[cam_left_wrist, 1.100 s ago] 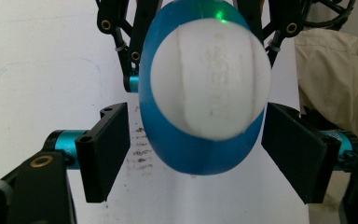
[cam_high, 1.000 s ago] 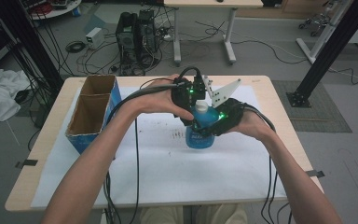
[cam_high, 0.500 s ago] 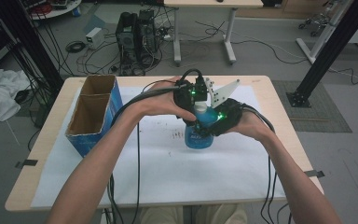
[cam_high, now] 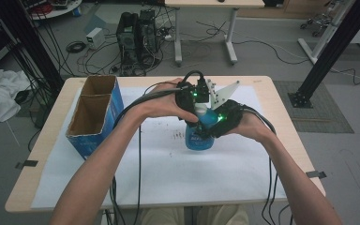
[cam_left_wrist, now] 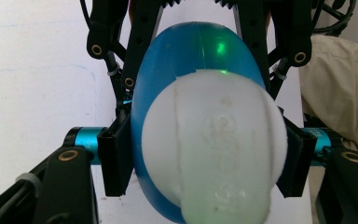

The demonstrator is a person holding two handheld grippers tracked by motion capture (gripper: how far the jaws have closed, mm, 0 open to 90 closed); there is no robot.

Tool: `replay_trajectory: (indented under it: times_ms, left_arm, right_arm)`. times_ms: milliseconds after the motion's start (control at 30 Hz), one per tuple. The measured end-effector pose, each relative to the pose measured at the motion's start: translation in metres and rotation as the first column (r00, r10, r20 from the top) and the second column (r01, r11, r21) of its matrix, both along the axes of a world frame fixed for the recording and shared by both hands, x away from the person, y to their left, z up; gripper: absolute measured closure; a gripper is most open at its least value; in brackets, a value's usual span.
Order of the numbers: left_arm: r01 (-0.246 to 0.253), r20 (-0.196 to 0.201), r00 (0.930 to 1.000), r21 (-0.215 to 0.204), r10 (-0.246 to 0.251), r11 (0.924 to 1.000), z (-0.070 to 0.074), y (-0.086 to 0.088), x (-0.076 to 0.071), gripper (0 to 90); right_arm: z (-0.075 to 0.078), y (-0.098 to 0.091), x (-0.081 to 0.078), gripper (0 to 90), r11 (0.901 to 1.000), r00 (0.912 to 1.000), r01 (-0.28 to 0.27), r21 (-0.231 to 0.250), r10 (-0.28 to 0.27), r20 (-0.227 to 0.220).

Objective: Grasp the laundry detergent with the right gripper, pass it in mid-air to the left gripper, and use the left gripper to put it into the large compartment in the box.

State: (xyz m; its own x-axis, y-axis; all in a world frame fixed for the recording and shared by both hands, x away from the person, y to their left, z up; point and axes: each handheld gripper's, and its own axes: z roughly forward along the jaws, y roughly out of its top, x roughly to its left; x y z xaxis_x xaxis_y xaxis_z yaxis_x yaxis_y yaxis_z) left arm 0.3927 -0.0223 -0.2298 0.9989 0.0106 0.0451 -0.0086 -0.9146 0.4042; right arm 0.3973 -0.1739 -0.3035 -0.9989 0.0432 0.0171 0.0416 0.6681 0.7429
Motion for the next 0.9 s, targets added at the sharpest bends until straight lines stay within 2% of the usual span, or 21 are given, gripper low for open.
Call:
replay_trajectory:
  times_ms: [467, 533, 633, 667, 733, 767, 900]
  left_arm:
    - [-0.003, 0.002, 1.0000, -0.001, 0.003, 1.0000, 0.0001, 0.0004, -0.0003, 37.4]
    - [0.001, -0.003, 1.0000, 0.010, -0.001, 0.9999, -0.0010, 0.0005, 0.0000, 37.4]
    - [-0.003, -0.003, 1.0000, 0.003, 0.003, 1.0000, -0.0004, 0.0010, -0.0002, 37.5]
    - [0.001, -0.001, 1.0000, 0.014, -0.001, 0.9999, -0.0013, 0.0000, -0.0009, 37.6]
    - [-0.003, 0.001, 1.0000, 0.000, 0.003, 1.0000, 0.0001, 0.0010, 0.0000, 37.8]
    - [-0.001, -0.004, 1.0000, 0.019, 0.001, 0.9998, -0.0012, -0.0001, -0.0005, 37.9]
    - [-0.008, -0.006, 0.9999, 0.019, 0.008, 0.9998, -0.0009, -0.0003, -0.0007, 38.1]
  right_arm:
    - [-0.0020, 0.0017, 0.0007, 43.6, 1.0000, 1.0000, -0.001, -0.002, 0.001, -0.005]
    - [-0.0004, 0.0003, 0.0007, 43.6, 1.0000, 1.0000, 0.003, 0.007, -0.003, -0.001]
    - [-0.0026, 0.0019, 0.0007, 43.6, 1.0000, 1.0000, -0.002, -0.003, 0.002, -0.007]
    - [-0.0021, 0.0017, 0.0007, 43.6, 1.0000, 1.0000, -0.002, -0.002, 0.002, -0.005]
    - [-0.0011, 0.0011, 0.0005, 43.6, 1.0000, 1.0000, 0.001, 0.001, -0.001, -0.001]
    - [-0.0016, 0.0015, 0.0006, 43.5, 1.0000, 1.0000, 0.001, 0.000, -0.001, -0.003]
    - [-0.0028, 0.0020, 0.0007, 43.4, 1.0000, 1.0000, -0.003, -0.003, 0.003, -0.008]
